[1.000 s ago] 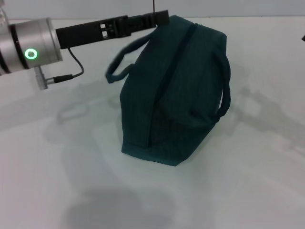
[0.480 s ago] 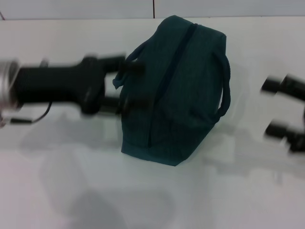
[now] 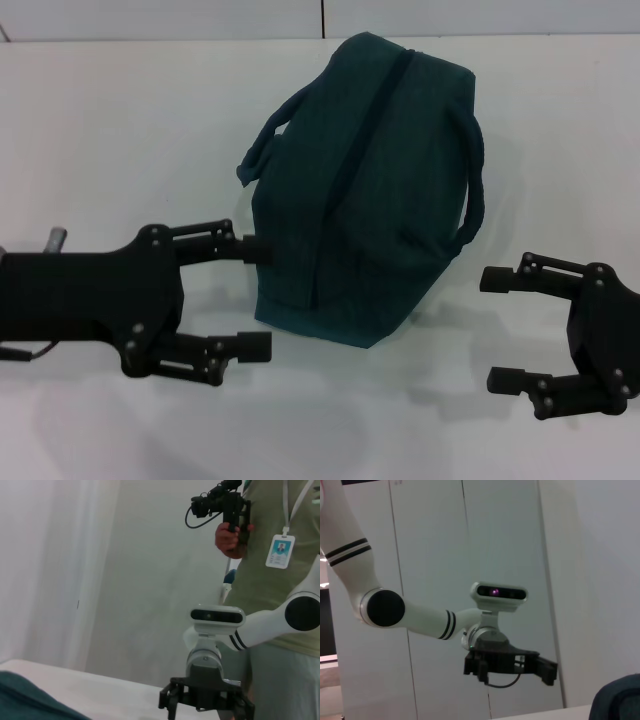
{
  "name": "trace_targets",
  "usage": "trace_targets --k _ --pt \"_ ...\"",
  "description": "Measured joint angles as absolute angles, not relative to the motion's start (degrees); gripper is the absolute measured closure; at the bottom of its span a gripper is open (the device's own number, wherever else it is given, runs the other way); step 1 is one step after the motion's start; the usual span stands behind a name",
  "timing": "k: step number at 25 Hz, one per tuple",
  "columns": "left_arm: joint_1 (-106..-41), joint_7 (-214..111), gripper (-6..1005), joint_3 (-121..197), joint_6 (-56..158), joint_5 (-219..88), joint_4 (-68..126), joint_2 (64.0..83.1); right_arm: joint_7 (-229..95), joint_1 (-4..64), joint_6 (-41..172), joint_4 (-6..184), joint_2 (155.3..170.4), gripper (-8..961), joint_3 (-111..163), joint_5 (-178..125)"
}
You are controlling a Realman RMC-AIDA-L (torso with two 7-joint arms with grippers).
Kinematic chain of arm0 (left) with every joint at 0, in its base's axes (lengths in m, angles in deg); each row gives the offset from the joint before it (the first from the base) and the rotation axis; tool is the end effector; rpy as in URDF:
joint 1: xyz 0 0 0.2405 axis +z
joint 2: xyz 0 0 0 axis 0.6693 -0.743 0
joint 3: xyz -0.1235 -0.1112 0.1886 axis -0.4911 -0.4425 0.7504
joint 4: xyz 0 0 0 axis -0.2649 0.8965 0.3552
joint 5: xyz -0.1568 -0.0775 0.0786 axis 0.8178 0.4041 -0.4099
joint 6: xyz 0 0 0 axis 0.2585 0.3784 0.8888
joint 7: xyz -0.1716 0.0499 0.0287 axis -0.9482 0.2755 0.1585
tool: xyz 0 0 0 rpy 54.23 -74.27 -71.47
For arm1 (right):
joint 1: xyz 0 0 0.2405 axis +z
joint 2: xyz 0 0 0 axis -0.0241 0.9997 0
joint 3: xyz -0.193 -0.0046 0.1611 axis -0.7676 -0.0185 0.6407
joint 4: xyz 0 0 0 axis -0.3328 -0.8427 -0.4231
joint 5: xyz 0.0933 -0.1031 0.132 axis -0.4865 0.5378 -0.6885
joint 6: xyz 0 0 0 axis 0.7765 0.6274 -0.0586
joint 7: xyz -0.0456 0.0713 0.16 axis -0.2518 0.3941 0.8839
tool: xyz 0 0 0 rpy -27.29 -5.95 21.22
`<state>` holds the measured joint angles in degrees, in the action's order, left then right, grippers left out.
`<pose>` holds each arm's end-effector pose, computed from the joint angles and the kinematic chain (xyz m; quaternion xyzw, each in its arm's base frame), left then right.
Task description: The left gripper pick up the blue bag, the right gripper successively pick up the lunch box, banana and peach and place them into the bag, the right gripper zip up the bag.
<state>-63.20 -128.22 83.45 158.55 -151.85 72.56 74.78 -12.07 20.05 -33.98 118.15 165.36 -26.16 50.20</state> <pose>-0.2008 0.2419 0.0113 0.9305 0.0951 0.3531 0.0232 0.2098 0.2424 -0.0170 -0.9246 0.0368 0.3781 0.0291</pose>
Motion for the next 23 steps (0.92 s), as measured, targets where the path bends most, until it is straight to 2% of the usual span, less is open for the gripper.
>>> trace_targets --k 23 --pt "-61.23 -127.21 106 84.61 159.44 -152.80 70.92 73.93 -12.49 22.83 -31.98 115.16 165.82 92 -26.68 50.07"
